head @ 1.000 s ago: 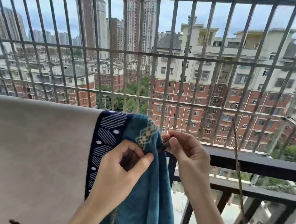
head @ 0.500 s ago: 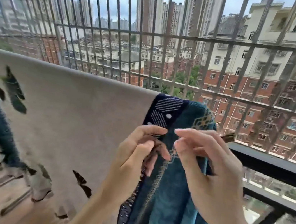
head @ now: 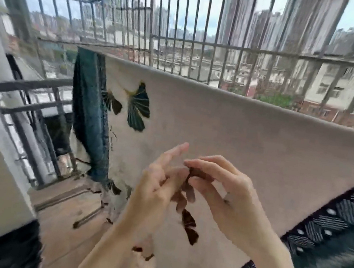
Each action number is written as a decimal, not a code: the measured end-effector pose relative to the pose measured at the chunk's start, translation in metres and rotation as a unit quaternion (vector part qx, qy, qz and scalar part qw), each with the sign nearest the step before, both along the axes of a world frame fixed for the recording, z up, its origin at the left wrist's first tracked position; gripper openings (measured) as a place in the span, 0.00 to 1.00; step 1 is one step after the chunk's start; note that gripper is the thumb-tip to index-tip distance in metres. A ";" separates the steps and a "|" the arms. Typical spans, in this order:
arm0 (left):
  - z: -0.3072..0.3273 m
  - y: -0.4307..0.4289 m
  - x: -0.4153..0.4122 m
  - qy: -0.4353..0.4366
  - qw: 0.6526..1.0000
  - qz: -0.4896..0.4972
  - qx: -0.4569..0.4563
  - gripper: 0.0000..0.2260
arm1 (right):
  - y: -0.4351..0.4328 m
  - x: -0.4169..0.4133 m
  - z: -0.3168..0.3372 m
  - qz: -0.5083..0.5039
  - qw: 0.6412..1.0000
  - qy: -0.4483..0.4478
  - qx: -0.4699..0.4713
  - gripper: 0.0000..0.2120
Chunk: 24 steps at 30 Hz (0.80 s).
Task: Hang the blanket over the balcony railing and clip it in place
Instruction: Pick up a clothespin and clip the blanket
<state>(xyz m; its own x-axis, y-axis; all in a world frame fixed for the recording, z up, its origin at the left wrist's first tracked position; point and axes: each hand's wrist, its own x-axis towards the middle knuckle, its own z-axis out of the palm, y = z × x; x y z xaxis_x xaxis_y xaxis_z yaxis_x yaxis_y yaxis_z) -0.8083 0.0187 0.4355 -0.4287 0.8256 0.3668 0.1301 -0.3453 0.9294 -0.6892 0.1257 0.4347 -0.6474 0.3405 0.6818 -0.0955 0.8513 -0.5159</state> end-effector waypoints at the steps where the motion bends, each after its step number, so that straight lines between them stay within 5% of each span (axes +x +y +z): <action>1: 0.001 -0.012 -0.021 -0.018 1.000 0.004 -0.001 0.20 | -0.010 -0.025 0.002 0.007 1.000 0.005 -0.006 0.10; 7: -0.001 -0.078 -0.125 -0.034 0.994 0.101 0.018 0.20 | -0.059 -0.142 0.005 0.023 0.994 0.062 -0.088 0.06; 12: -0.012 -0.108 -0.192 -0.005 0.971 0.238 0.038 0.09 | -0.074 -0.225 0.000 0.067 0.981 0.061 -0.173 0.06; 19: -0.023 -0.113 -0.306 0.006 0.960 0.276 0.042 0.14 | -0.071 -0.352 -0.016 0.143 0.962 0.095 -0.213 0.05; 24: -0.033 -0.092 -0.404 0.026 0.935 0.350 0.049 0.07 | -0.053 -0.452 -0.033 0.211 0.938 0.084 -0.262 0.05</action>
<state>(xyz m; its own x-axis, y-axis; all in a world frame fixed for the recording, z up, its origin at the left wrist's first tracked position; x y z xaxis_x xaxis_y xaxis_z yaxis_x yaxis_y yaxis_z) -1.2126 -0.0729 0.4021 -0.8307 0.3112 0.4617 0.4009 -0.2413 0.8838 -1.1409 0.0727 0.4021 -0.6989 0.3949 0.5963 -0.4835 0.3535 -0.8008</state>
